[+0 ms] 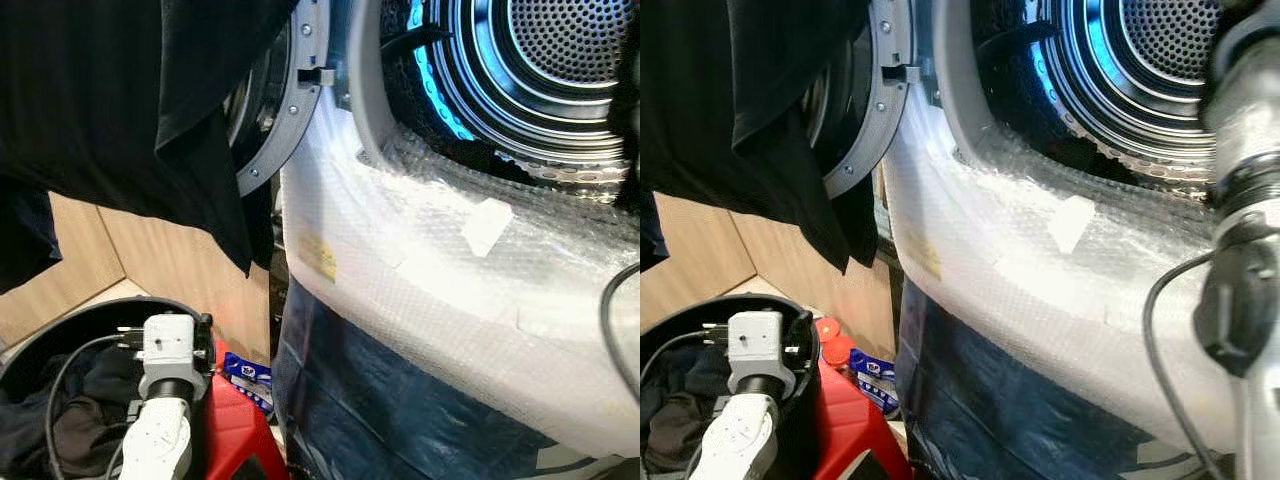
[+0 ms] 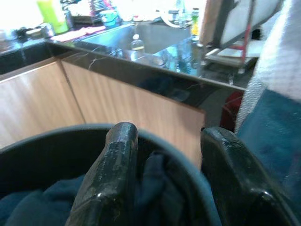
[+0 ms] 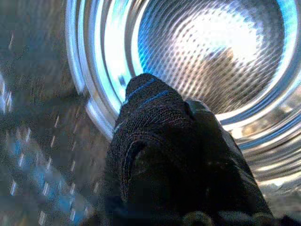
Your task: Clothes washing
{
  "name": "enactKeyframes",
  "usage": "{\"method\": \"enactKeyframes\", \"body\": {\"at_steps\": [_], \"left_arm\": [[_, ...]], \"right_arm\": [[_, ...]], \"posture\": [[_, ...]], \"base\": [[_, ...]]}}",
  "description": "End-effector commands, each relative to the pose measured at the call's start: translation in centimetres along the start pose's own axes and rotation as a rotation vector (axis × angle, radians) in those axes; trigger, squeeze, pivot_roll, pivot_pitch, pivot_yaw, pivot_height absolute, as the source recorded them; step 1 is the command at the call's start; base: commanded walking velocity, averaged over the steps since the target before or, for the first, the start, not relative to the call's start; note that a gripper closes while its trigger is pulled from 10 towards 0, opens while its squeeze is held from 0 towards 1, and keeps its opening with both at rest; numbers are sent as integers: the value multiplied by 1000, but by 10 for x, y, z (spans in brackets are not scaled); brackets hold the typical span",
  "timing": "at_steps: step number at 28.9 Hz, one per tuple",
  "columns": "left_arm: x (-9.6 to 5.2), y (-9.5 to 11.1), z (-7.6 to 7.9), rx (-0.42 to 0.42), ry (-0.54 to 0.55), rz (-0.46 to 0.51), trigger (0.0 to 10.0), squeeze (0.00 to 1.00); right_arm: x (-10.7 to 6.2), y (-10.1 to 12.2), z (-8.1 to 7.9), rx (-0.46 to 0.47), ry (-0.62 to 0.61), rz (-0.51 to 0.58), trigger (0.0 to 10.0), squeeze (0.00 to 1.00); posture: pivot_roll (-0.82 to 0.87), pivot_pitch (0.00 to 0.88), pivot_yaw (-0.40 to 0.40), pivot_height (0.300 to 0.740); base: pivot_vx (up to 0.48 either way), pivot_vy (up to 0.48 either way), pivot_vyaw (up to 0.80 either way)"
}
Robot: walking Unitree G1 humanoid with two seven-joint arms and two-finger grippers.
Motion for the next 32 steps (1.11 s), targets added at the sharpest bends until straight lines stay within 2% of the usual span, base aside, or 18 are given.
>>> {"method": "enactKeyframes", "body": {"at_steps": [1, 3, 6, 7, 8, 9, 11, 13, 16, 18, 19, 20, 25, 26, 27, 30, 32], "left_arm": [[0, 5, -4, 20, 22, 24, 10000, 0], [1, 5, -4, 23, 22, 20, 10000, 0], [1, 3, -3, 48, 4, 3, 10000, 0], [0, 3, 1, 42, -4, 6, 10000, 0], [0, 3, 1, 42, -4, 6, 10000, 0], [0, 4, 5, 35, -16, 16, 10000, 0], [1, 4, 6, 26, -17, 19, 10000, 0], [2, 5, 10, 18, -27, 22, 10000, 0], [2, 8, 13, 27, -60, 24, 10000, 0], [2, 8, 14, 28, -63, 24, 10000, 0], [2, 8, 14, 26, -66, 21, 10000, 0], [2, 7, 14, 26, -71, 17, 10000, 0], [1, 6, 18, 29, -90, 10, 10000, 0], [0, 7, 22, 71, -119, 19, 10000, 0], [0, 7, 22, 71, -119, 19, 10000, 0], [-2, 8, 24, 68, -136, 17, 10000, 0], [-3, 7, 24, 71, -148, 9, 10000, 0]], "right_arm": [[0, -5, -3, -54, 34, -22, 10000, 1000], [-1, -6, -9, -66, 71, -20, 10000, 1000], [-1, 0, -16, -127, 114, 1, 10000, 1000], [-1, 1, -21, -157, 162, 9, 10000, 1000], [-1, 1, -21, -157, 162, 9, 10000, 1000], [-1, 5, -22, -204, 160, 20, 10000, 1000], [-1, 7, -22, -199, 151, 28, 10000, 1000], [0, 20, -16, -155, 93, 76, 10000, 1000], [-1, 41, 8, -192, -101, 173, 10000, 1000], [-1, 36, 8, -216, -94, 153, 10000, 1000], [0, 25, 1, -300, -46, 113, 10000, 1000], [0, 17, -2, -343, -33, 95, 10000, 1000], [-1, 10, 5, -368, -85, 81, 10000, 1000], [-3, 17, 13, -647, -211, 154, 10000, 1000], [-3, 17, 13, -647, -211, 154, 10000, 1000], [-5, 19, 15, -832, -285, 225, 10000, 1000], [-5, 15, 17, -819, -291, 216, 10000, 1000]], "posture": [[130, 0, -102, 740], [129, 0, -105, 740], [121, 0, -107, 740], [112, 0, -111, 740], [112, 0, -111, 740], [112, 0, -111, 740], [107, 0, -106, 740], [99, 0, -98, 740], [77, 0, -71, 740], [77, 0, -71, 740], [69, 0, -63, 740], [66, 0, -61, 740], [66, 0, -57, 740], [62, 0, -45, 740], [62, 0, -45, 740], [57, 0, -31, 740], [54, 0, -23, 740]], "base": [[0, 0, 0], [0, 0, 0], [0, 0, 0], [0, 0, 0], [0, 0, 0], [0, 0, 0], [0, 0, 0], [0, 0, 0], [0, 0, 0], [0, 0, 0], [0, 0, 0], [0, 0, 0], [0, 0, 0], [0, 0, 0], [0, 0, 0], [0, 0, 0], [0, 0, 0]]}}
Point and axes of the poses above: a point about 5 cm out from each wrist's last joint towards the gripper, its own x axis pointing out of the wrist towards the gripper, its own y axis along the axis of the wrist's last joint, z = x × y, the point moved 1 cm from there along x, pointing out of the wrist towards the gripper, and after that the axes turned 14 degrees about -x, right-handed, at the moved point
